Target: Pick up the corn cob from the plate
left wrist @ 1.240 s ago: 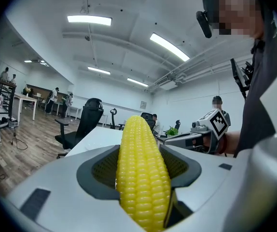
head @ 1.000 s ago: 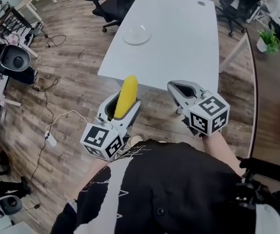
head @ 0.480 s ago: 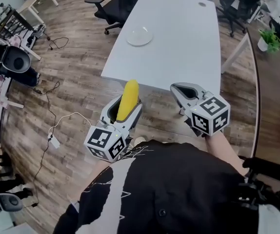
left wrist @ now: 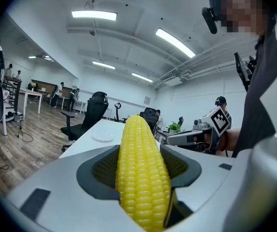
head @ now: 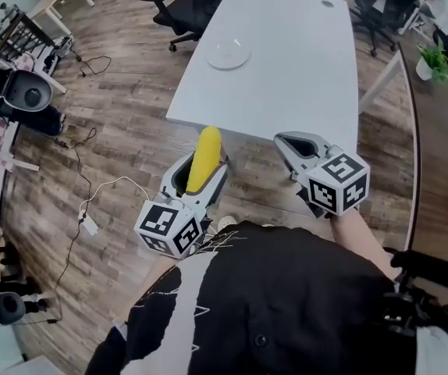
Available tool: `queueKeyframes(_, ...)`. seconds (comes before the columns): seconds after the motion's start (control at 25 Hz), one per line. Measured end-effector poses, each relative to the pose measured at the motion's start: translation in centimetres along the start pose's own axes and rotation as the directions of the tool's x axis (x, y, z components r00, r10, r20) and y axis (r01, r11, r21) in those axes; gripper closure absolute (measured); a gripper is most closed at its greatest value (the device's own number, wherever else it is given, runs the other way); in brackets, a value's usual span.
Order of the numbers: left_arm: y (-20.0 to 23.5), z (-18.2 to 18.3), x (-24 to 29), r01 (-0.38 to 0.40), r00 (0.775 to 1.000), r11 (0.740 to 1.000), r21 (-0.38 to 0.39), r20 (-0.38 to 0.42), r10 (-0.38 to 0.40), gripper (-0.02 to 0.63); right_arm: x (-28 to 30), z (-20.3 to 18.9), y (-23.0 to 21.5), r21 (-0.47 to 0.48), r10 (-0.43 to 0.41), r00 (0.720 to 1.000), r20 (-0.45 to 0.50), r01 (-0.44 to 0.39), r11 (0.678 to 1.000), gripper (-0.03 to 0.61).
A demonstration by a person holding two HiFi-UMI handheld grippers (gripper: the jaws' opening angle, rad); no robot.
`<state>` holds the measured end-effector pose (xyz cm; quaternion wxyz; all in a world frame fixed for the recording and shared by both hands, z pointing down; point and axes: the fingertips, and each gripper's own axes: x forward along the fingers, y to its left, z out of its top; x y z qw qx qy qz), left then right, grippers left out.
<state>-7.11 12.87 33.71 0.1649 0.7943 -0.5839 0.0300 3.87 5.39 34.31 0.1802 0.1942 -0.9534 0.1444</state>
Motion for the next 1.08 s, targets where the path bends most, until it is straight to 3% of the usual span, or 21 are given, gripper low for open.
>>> queueKeyframes(1.08,1.7,-0.2,-1.6,-0.025,1.0,1.0,-0.013,0.007,0.025,0.351,1.7,-0.3,1.5,-0.048,-0.002,1.0,-0.03,0.001,0.999,0.564)
